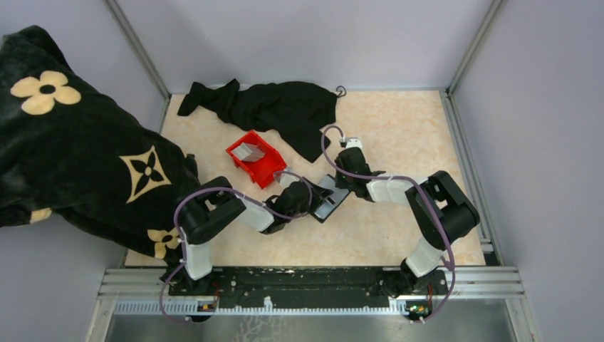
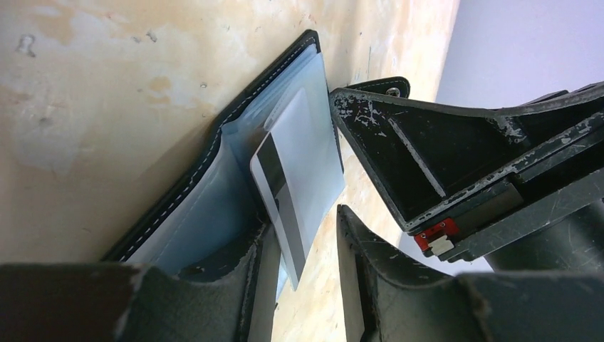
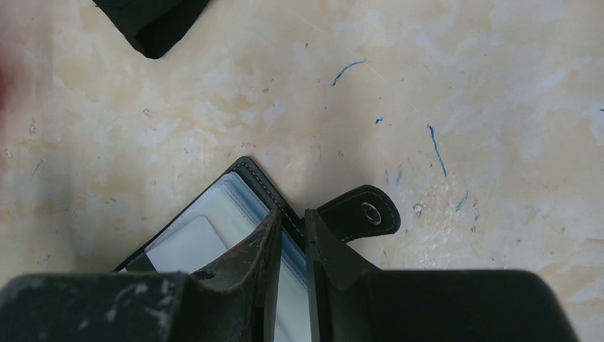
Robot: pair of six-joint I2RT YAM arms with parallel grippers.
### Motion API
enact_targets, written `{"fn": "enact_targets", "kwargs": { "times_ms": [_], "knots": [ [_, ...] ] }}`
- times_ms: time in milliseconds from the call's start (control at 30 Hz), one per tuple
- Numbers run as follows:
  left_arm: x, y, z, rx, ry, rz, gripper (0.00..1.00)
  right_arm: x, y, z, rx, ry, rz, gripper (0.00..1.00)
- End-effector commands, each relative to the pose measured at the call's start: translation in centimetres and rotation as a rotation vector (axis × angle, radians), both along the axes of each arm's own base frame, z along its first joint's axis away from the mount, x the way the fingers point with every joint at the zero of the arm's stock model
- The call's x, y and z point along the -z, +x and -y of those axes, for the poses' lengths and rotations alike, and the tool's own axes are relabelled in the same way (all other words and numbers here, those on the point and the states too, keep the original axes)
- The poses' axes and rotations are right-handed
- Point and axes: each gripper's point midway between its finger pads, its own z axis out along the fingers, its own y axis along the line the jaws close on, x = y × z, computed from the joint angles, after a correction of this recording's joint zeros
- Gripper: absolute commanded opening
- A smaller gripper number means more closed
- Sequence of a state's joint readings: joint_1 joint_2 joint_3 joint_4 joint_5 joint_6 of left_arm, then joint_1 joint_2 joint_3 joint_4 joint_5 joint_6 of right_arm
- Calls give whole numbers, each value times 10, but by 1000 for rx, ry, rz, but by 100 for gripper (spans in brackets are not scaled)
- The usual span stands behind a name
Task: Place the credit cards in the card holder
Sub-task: Insert the credit card into the card holder.
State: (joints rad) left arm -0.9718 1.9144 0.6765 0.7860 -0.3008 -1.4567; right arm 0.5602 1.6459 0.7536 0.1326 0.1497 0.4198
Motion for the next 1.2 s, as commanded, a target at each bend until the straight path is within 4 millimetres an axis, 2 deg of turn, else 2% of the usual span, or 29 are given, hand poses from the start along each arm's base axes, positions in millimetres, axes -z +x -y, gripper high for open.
{"fn": "enact_targets", "kwargs": {
  "times_ms": [0, 300, 667, 1167],
  "knots": [
    [60, -28, -30, 87, 262, -148, 42, 45, -51, 7, -70, -70, -207, 19],
    [68, -40, -43, 129, 315, -201, 44, 45, -50, 6, -71, -70, -208, 19],
    [61, -40, -41, 180, 339, -160, 52, 46, -51, 6, -71, -67, -210, 19],
    [63, -49, -45, 238, 387, -176, 55, 46, -52, 5, -69, -64, -208, 18]
  ]
}}
